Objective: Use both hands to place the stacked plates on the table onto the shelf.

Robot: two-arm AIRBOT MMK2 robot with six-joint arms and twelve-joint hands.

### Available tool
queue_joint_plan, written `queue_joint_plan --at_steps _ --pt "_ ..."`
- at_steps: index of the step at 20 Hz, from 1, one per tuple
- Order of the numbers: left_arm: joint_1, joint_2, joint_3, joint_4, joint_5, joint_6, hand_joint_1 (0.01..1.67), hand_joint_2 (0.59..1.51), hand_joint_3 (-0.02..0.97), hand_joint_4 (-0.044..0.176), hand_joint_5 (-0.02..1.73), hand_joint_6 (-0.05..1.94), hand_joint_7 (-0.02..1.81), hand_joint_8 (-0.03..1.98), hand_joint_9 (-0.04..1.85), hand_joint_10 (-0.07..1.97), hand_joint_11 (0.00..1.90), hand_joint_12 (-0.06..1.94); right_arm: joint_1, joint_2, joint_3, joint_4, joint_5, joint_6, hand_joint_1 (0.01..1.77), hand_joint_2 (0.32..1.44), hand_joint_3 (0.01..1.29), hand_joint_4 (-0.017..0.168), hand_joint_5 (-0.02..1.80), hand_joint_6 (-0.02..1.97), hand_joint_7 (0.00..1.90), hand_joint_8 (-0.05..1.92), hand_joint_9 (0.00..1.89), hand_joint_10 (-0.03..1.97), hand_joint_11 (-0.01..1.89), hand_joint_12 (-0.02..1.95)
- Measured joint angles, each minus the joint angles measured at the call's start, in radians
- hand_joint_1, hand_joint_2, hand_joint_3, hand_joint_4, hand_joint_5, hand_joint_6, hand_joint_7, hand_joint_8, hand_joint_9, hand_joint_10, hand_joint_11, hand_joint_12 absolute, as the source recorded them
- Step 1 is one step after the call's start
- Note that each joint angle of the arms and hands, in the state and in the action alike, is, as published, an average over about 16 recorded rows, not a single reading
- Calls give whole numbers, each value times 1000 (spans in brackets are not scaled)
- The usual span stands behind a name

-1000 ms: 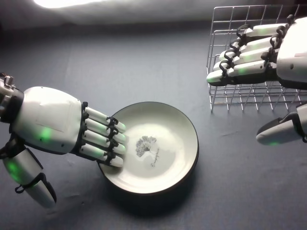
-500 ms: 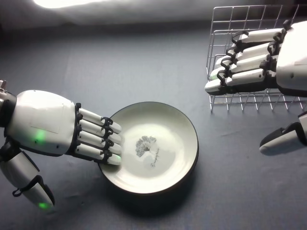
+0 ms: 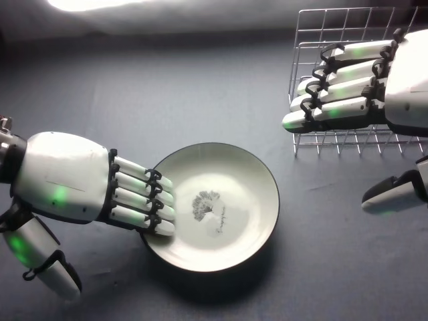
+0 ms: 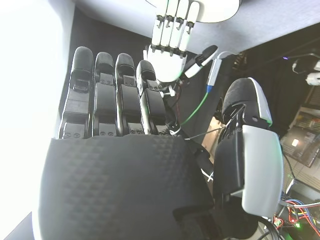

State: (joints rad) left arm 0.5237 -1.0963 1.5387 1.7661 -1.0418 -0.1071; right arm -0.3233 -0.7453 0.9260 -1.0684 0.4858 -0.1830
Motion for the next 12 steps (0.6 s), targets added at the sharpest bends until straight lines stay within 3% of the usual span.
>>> queue_joint_plan --at_steps 8,12 --pt "-11 -67 10 -20 1 0 17 1087 -12 -9 124 -24 92 -15 120 -15 67 80 -1 1 0 -2 10 -3 315 1091 15 9 225 23 247 11 238 7 13 692" --pt "-27 -109 21 -24 6 0 17 1092 -11 -9 133 -26 96 -18 129 -16 66 106 -5 2 3 -9 32 -4 470 1070 15 9 211 23 234 11 228 7 13 679"
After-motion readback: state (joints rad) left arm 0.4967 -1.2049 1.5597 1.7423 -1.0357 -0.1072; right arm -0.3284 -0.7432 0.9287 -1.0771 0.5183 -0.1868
